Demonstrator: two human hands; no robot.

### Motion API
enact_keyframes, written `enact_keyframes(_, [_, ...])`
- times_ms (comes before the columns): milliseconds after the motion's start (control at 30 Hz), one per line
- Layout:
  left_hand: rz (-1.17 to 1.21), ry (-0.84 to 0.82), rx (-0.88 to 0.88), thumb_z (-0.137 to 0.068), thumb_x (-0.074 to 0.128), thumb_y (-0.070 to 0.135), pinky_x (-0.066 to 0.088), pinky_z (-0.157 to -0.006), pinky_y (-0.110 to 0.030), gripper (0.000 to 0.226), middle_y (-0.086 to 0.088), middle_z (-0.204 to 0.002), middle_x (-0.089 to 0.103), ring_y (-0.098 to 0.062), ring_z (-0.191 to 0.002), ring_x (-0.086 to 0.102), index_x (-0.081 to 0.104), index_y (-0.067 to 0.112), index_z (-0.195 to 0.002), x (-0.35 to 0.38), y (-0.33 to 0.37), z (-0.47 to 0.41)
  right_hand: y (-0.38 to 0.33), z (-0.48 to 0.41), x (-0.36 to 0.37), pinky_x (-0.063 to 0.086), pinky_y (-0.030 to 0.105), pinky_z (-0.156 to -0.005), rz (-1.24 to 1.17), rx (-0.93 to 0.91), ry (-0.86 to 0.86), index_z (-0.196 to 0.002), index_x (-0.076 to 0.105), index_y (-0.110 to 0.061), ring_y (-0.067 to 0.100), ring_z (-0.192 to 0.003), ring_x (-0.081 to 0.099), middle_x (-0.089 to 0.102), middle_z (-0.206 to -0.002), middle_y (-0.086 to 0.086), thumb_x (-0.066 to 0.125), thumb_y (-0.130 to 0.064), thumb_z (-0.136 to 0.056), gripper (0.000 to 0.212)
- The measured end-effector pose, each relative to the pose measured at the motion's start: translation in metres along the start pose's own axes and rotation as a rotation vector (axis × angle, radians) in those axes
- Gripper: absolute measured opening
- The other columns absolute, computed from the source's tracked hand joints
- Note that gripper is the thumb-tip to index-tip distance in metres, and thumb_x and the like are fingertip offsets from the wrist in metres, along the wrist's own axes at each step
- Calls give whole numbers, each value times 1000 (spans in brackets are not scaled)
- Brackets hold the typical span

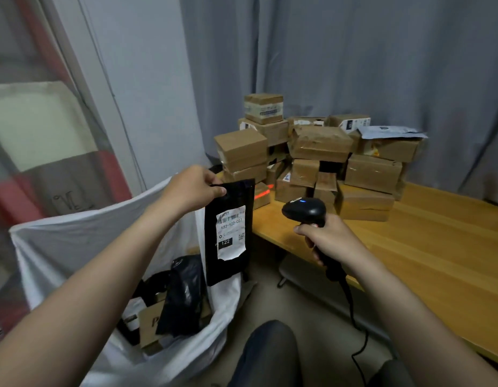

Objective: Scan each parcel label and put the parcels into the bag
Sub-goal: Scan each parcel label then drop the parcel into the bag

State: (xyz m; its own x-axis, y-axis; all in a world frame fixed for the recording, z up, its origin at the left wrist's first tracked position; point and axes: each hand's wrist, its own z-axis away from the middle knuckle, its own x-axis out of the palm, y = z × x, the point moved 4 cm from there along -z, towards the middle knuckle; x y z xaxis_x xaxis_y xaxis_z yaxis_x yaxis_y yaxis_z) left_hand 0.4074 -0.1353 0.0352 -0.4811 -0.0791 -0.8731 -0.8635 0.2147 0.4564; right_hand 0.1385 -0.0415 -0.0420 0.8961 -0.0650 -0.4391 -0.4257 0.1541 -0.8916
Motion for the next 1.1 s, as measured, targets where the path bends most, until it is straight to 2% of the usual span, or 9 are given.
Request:
enact_keyframes(100, [-56, 19, -41, -91, 76, 32, 47, -70, -29, 11, 5, -80, 74, -16, -83, 68, 81, 25, -84, -6, -32, 18, 1, 0, 18, 45, 30, -47, 32, 11, -48, -92, 64, -9, 26, -51, 56, 57, -69, 12, 69, -25, -98, 19])
enact_keyframes(200, [-80, 24, -92, -91, 76, 28, 37, -58, -25, 16, 10, -68, 65, -13, -73, 63, 75, 25, -76, -11, -64, 34, 0, 0, 35, 44, 32, -48, 17, 20, -63, -90, 64, -7, 24, -50, 54, 55, -63, 7, 68, -25, -98, 20])
enact_keyframes(300, [-96, 34, -147, -90, 77, 25, 36, -56, -22, 18, 5, -65, 63, -13, -67, 59, 75, 18, -74, -15, -94, 46, -3, 0, 49, 43, 31, -46, 11, 24, -69, -87, 64, -6, 23, -49, 53, 54, -60, 7, 69, -24, -97, 22])
enact_keyframes(400, [-97, 15, -194, -90, 76, 21, 33, -54, -28, 38, -1, -55, 55, -16, -56, 52, 58, 14, -58, -14, -119, 52, -3, -1, 63, 42, 29, -44, 9, 26, -83, -82, 62, -6, 20, -44, 52, 54, -57, 5, 69, -25, -97, 25])
enact_keyframes(567, [-188, -26, -254, -91, 74, 19, 33, -52, -29, 41, -2, -52, 56, -19, -55, 54, 56, 12, -54, -9, -158, 55, -3, -3, 83, 44, 31, -47, 37, 62, -95, -82, 63, -8, 20, -44, 54, 57, -59, 7, 70, -28, -97, 26])
enact_keyframes(700, [-272, -54, -341, -89, 74, 22, 53, -67, -32, 20, -2, -63, 68, -22, -66, 68, 74, 13, -71, -2, -189, 56, -5, -5, 91, 44, 32, -51, 67, 60, -110, -78, 63, -7, 20, -43, 53, 56, -56, 8, 69, -29, -97, 29])
enact_keyframes(767, [-278, -33, -408, -87, 72, 21, 59, -77, -39, 17, -3, -67, 68, -28, -75, 71, 74, 17, -71, -1, -207, 56, -4, -6, 94, 44, 33, -53, 70, 60, -117, -76, 62, -7, 21, -42, 52, 55, -53, 8, 68, -28, -97, 30])
enact_keyframes(933, [-332, -17, -508, -85, 68, 19, 59, -79, -42, 17, -8, -76, 71, -30, -76, 69, 71, 14, -69, 3, -241, 43, -1, -18, 102, 45, 34, -52, 65, 58, -113, -78, 62, -5, 24, -46, 54, 56, -56, 10, 69, -25, -98, 29])
enact_keyframes(1100, [-396, 52, -542, -90, 65, 22, 54, -79, -40, 14, -12, -97, 70, -35, -93, 67, 75, 13, -93, 28, -255, 22, 12, -35, 111, 45, 33, -50, 75, 73, -131, -72, 59, -4, 21, -40, 52, 54, -49, 10, 68, -21, -98, 32])
